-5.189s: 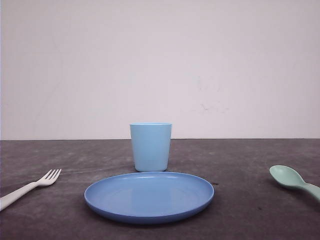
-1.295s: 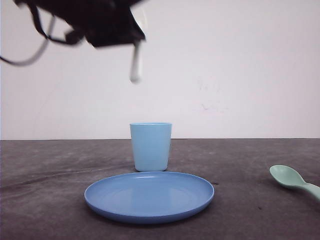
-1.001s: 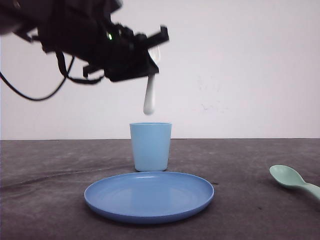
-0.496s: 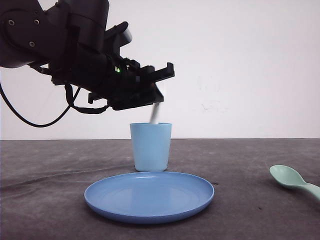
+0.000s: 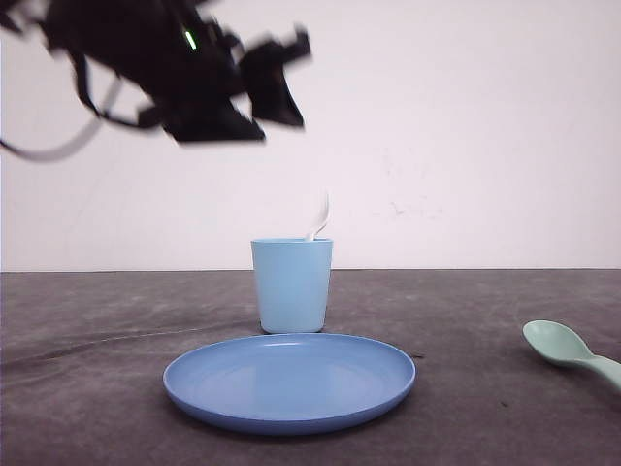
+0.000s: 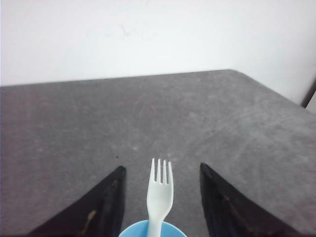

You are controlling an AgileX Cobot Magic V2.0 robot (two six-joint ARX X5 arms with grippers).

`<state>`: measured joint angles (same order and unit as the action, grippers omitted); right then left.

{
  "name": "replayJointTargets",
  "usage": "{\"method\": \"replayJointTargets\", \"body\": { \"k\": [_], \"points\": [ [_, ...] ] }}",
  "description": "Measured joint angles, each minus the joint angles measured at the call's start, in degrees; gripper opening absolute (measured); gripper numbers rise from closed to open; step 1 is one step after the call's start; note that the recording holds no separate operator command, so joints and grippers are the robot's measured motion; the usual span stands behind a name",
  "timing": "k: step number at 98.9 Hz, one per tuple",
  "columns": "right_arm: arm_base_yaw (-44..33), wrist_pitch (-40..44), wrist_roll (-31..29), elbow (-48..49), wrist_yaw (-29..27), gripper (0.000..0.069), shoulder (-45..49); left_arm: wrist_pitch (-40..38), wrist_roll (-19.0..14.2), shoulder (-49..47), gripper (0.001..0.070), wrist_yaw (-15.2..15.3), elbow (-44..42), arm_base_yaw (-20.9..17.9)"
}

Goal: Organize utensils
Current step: 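Drop the fork into the cup and raise the left gripper, then lower the right gripper onto the mint-green spoon and close it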

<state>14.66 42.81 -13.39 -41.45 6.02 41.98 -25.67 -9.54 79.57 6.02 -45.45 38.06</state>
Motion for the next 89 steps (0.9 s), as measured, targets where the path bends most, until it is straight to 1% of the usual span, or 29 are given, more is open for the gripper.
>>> {"method": "replayJointTargets", "body": {
  "k": [17, 34, 45, 61, 83, 89],
  "points": [
    [5.0, 1.3, -3.3, 0.0, -0.3, 0.0333, 6.8, 13.9, 0.3, -14.6, 0.028, 0.0, 0.0, 0.0],
    [9.9, 1.1, -6.1, 0.0, -5.6, 0.0332, 15.7, 29.4, -1.5, -27.3, 0.028, 0.0, 0.0, 0.1],
    [12.0, 0.2, -8.2, 0.0, -7.4, 0.0332, 21.2, 37.2, -2.3, -33.0, 0.028, 0.0, 0.0, 0.1],
    [14.1, -3.2, -10.9, 0.0, -8.0, 0.0332, 27.2, 43.2, -2.6, -38.9, 0.028, 0.0, 0.0, 0.1],
    [16.7, -6.5, -13.4, 0.0, -10.4, 0.0332, 33.7, 47.8, -2.8, -42.6, 0.028, 0.0, 0.0, 0.1],
    [17.0, -7.2, -13.9, 0.0, -11.1, 0.0314, 34.6, 48.7, -2.8, -43.0, 0.028, 0.0, 0.0, 0.1]
  ]
}}
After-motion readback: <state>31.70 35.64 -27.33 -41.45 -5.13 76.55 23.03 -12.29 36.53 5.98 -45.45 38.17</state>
